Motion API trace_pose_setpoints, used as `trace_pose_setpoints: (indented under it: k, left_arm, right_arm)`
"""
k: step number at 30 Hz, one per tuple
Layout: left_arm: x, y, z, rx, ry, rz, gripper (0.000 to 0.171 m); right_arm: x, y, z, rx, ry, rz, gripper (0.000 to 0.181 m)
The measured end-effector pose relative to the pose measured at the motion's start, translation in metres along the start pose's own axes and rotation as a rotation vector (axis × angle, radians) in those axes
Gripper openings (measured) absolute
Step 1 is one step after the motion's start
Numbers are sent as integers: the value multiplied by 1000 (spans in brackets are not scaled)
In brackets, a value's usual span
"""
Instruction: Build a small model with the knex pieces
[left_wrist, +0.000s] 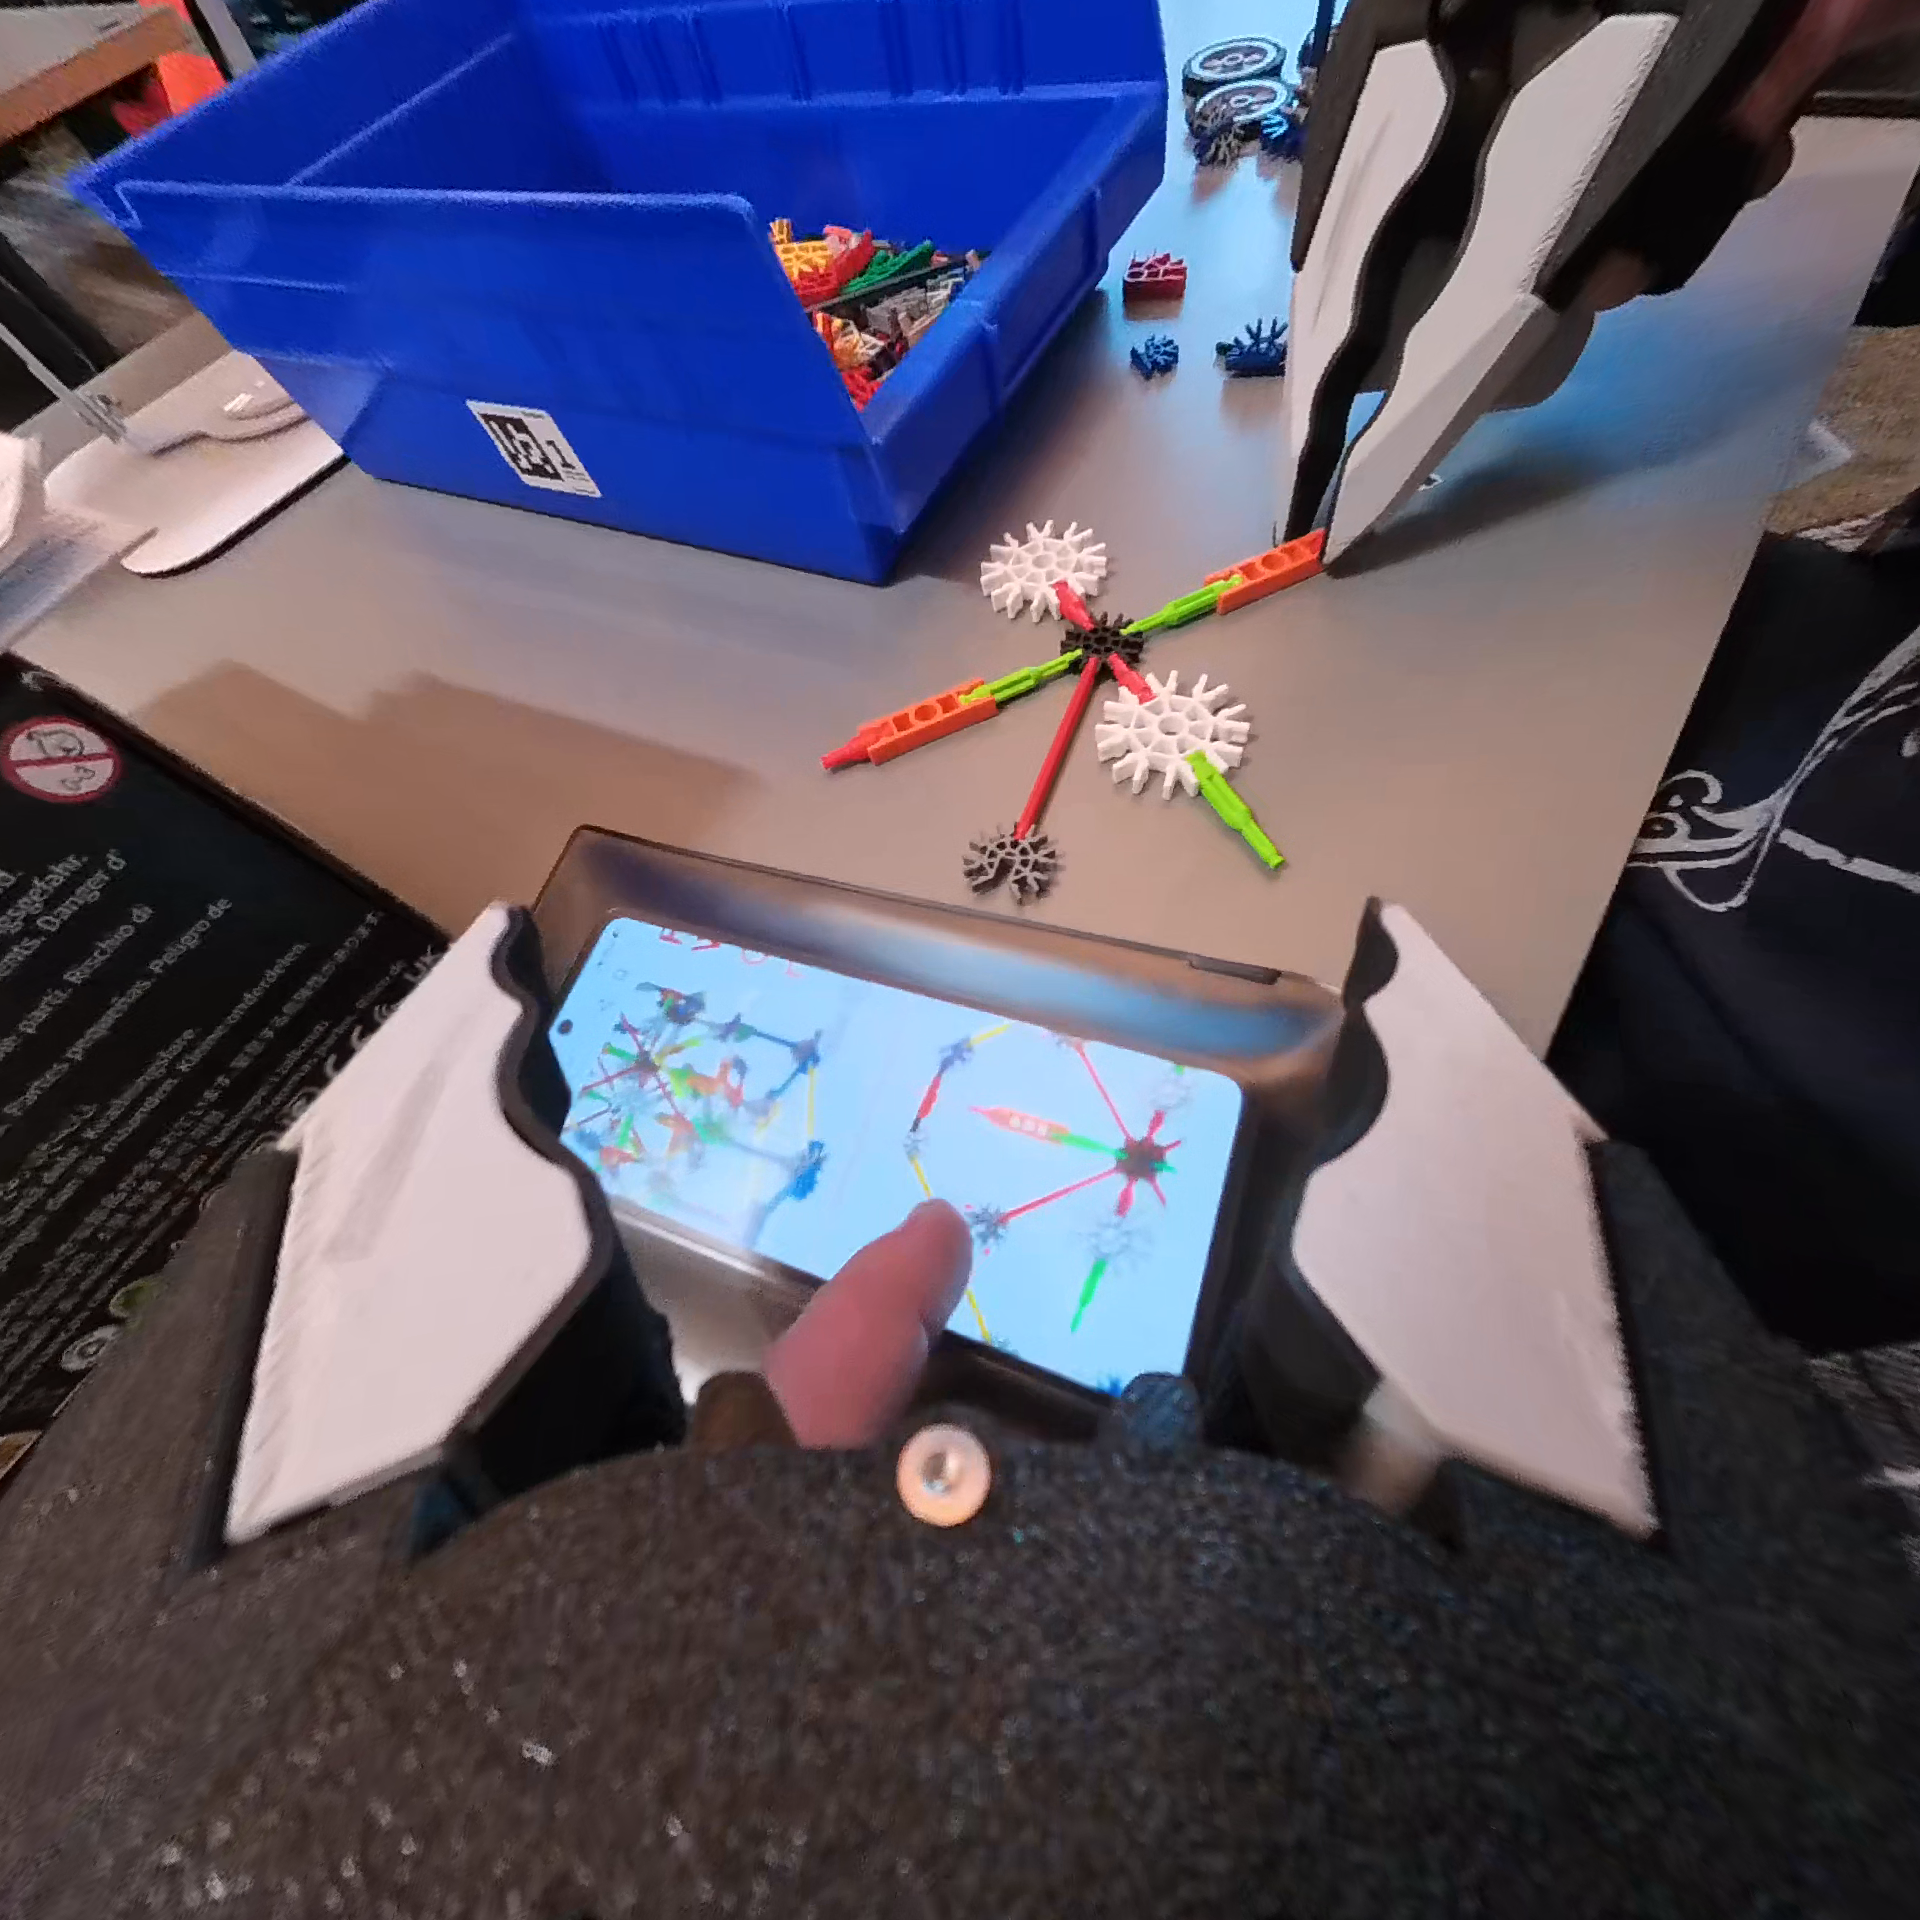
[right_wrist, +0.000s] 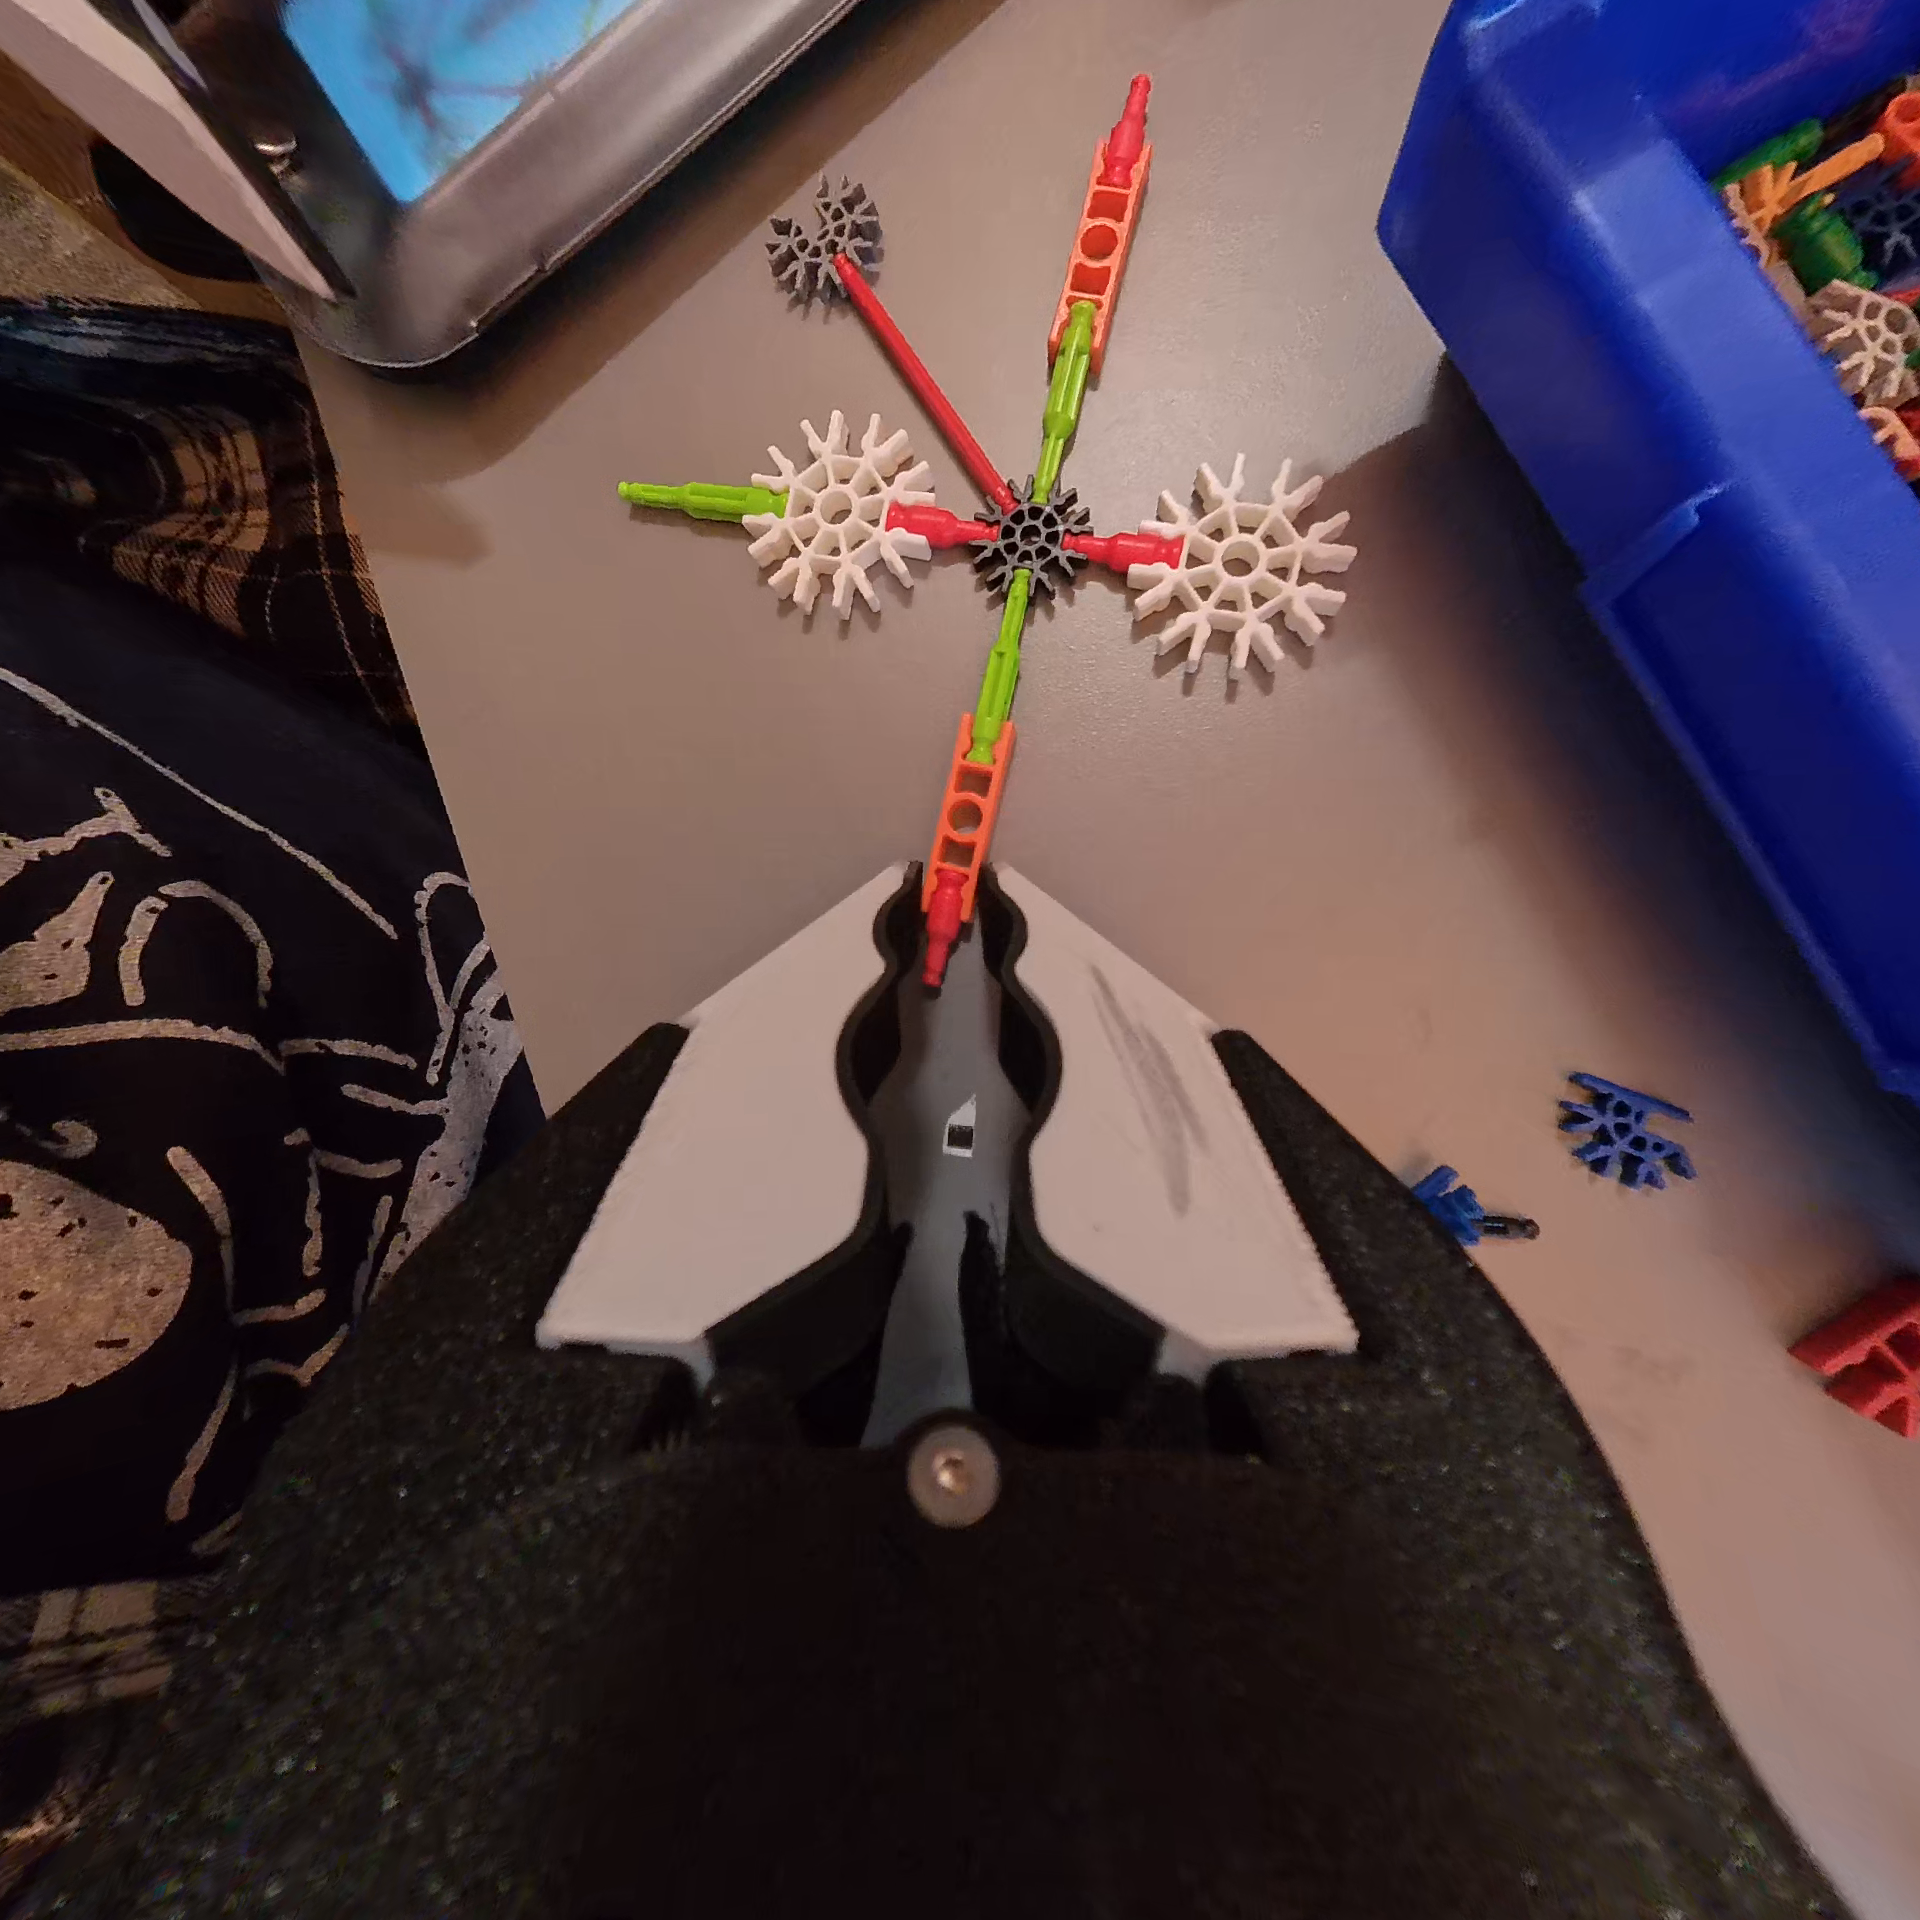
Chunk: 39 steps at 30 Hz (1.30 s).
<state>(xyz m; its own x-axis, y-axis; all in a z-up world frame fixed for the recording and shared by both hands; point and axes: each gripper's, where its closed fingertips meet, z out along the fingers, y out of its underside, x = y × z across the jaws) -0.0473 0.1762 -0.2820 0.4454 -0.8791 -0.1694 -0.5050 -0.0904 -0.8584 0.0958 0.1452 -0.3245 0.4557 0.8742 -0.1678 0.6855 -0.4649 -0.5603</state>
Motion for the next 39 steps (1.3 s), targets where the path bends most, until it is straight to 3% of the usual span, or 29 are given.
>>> trace_pose_setpoints:
  k: [13,21,26,39]
  left_arm:
    - [-8,0,-2,17,-24,7,145]
    - [5,-17,-6,105,28,35,142]
    - [16,-6,3,40,67,62,140]
    - [16,-4,3,27,72,62,141]
  right_arm:
    - [0,0,0,-1,-13,5,10]
    - [0,0,0,-4,-14,0,10]
    - [0,0,0,-6,-14,-1,10]
    - [0,0,0,-7,-22,2,10]
